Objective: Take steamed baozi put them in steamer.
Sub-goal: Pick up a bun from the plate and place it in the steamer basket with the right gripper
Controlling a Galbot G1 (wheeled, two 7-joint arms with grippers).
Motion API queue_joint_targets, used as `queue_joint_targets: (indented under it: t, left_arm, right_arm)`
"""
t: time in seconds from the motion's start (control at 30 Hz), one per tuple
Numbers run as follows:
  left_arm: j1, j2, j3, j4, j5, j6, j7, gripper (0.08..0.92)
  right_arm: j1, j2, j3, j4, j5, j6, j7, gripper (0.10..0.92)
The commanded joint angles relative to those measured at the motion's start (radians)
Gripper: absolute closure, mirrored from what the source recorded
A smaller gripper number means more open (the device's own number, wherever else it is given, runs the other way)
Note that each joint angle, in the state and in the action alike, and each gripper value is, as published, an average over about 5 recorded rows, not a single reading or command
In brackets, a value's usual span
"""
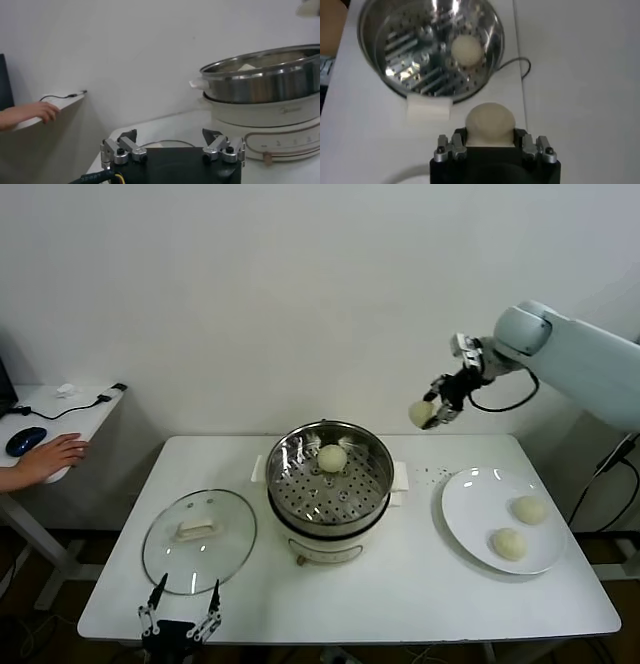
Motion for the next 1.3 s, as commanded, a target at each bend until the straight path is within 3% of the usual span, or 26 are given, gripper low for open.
queue_joint_targets:
  t: [0.03,0.53,1.3]
  left_arm:
    - [-0.016,0.000,0.015,-0.004,0.023,0.003,0.003,0.177]
    - [-0.032,0.014,-0.007,-0.010,-0.008,0.013,0.003,0.177]
    - [-0.031,0.025,-0.004,0.007,0.003,-0.001,0.000,0.177]
  right_arm:
    - [0.115,0.207,-0.127,0.094,0.226,-0.103,0.102,0.423]
    - [-0.065,0.387,-0.164,0.080,0.249,-0.156,0.280,0.422]
    - [-0.132,0.409,-0.234,0.059,0.252,-0.158,0.348,0.414]
